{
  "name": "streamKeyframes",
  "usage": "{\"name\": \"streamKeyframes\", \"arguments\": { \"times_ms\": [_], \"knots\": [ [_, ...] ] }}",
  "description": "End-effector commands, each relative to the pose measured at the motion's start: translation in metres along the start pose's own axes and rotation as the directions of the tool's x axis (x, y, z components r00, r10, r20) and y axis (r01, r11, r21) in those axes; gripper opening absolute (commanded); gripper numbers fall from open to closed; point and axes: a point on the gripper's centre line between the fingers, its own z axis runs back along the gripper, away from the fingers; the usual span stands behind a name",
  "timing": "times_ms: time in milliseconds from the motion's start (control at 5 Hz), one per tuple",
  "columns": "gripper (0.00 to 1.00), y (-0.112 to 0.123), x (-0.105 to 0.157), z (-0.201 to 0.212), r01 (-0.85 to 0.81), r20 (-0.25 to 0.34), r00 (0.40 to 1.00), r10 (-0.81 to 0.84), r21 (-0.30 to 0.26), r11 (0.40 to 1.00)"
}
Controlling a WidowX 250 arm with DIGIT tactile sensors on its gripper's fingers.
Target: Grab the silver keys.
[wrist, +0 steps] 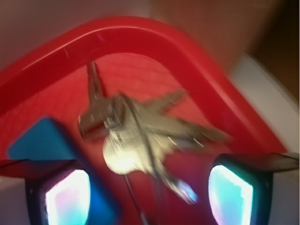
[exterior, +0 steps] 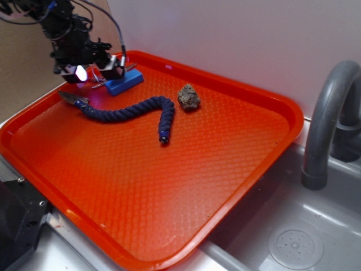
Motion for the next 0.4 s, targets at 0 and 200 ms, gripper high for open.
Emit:
{"name": "streamKeyframes", "arguments": {
  "times_ms": [0, 200],
  "knots": [
    [0.00, 0.0001, 0.0198, 0.0065, 0.007, 0.047, 0.999, -0.006, -0.019, 1.000],
    [0.00, -0.0029, 0.0256, 0.0060, 0.013, 0.042, 0.999, -0.012, -0.007, 1.000]
  ]
}}
